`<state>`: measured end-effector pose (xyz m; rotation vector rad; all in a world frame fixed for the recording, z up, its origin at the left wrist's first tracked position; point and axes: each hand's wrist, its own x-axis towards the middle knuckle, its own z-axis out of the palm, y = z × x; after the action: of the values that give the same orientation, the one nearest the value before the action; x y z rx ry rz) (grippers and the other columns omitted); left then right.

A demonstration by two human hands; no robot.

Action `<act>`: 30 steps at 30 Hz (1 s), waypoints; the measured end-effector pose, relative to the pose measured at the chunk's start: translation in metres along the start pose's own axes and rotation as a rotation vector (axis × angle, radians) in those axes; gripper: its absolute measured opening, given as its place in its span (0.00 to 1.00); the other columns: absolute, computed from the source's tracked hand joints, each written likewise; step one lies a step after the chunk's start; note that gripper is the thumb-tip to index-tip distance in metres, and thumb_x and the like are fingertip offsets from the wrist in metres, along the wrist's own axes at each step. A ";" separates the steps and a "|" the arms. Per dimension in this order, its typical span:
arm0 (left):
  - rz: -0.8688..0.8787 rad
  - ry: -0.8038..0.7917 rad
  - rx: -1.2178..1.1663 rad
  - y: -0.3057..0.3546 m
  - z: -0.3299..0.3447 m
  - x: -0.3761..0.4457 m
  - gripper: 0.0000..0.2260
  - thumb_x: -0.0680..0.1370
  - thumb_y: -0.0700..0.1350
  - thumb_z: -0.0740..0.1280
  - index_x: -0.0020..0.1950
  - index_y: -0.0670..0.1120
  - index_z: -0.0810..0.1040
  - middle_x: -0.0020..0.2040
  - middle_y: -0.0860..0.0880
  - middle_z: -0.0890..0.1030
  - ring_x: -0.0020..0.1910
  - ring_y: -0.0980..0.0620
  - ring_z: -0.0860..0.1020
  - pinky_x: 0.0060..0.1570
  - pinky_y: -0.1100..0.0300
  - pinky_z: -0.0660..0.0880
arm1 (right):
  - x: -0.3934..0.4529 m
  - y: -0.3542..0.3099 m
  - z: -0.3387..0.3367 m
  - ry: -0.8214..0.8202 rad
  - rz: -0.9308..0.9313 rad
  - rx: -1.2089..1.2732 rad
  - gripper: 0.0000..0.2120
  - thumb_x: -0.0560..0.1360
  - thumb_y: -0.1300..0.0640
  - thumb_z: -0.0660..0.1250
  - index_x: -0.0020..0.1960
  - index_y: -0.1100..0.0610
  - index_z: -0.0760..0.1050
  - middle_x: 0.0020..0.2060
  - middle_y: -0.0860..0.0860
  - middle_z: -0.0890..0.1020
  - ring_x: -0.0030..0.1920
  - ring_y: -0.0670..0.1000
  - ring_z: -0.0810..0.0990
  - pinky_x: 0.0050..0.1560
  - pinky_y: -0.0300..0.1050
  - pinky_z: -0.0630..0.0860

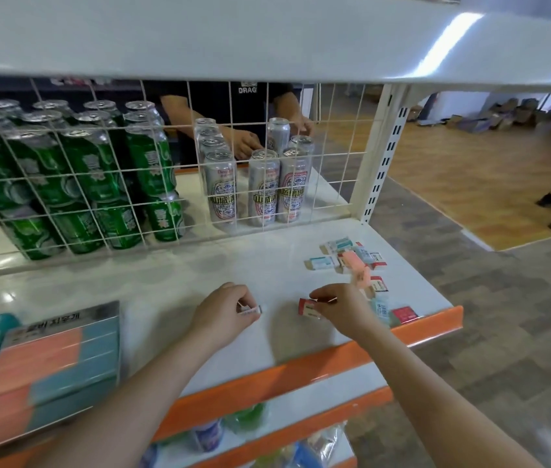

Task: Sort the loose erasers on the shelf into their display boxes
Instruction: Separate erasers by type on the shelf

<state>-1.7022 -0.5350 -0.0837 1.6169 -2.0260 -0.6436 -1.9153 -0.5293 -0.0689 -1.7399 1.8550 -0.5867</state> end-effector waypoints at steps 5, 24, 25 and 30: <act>0.008 -0.044 -0.014 -0.005 0.006 -0.005 0.09 0.72 0.42 0.71 0.40 0.54 0.72 0.42 0.54 0.73 0.44 0.50 0.76 0.44 0.62 0.69 | -0.002 -0.001 0.002 -0.019 -0.024 -0.045 0.13 0.76 0.62 0.64 0.60 0.58 0.77 0.57 0.54 0.80 0.57 0.51 0.78 0.50 0.34 0.68; -0.095 -0.046 0.005 -0.019 0.000 -0.009 0.09 0.74 0.46 0.69 0.54 0.48 0.80 0.48 0.50 0.72 0.51 0.50 0.76 0.52 0.60 0.71 | -0.005 -0.021 0.012 0.125 -0.081 0.206 0.06 0.72 0.59 0.70 0.46 0.58 0.73 0.38 0.50 0.78 0.39 0.50 0.76 0.36 0.30 0.68; -0.096 -0.045 0.001 -0.020 0.000 -0.009 0.09 0.74 0.46 0.69 0.53 0.48 0.80 0.48 0.50 0.72 0.51 0.49 0.76 0.52 0.60 0.71 | -0.006 -0.021 0.013 0.117 -0.076 0.226 0.06 0.73 0.59 0.69 0.46 0.57 0.73 0.37 0.49 0.77 0.39 0.50 0.76 0.36 0.31 0.69; -0.077 -0.075 -0.013 -0.017 -0.002 -0.008 0.09 0.74 0.44 0.68 0.54 0.49 0.79 0.51 0.49 0.74 0.53 0.50 0.75 0.56 0.57 0.72 | -0.008 -0.017 0.019 0.088 -0.068 0.219 0.09 0.75 0.57 0.67 0.54 0.56 0.77 0.37 0.49 0.78 0.38 0.48 0.76 0.38 0.36 0.71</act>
<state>-1.6861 -0.5302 -0.0932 1.6937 -2.0164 -0.7539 -1.8895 -0.5221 -0.0716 -1.6599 1.7224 -0.8719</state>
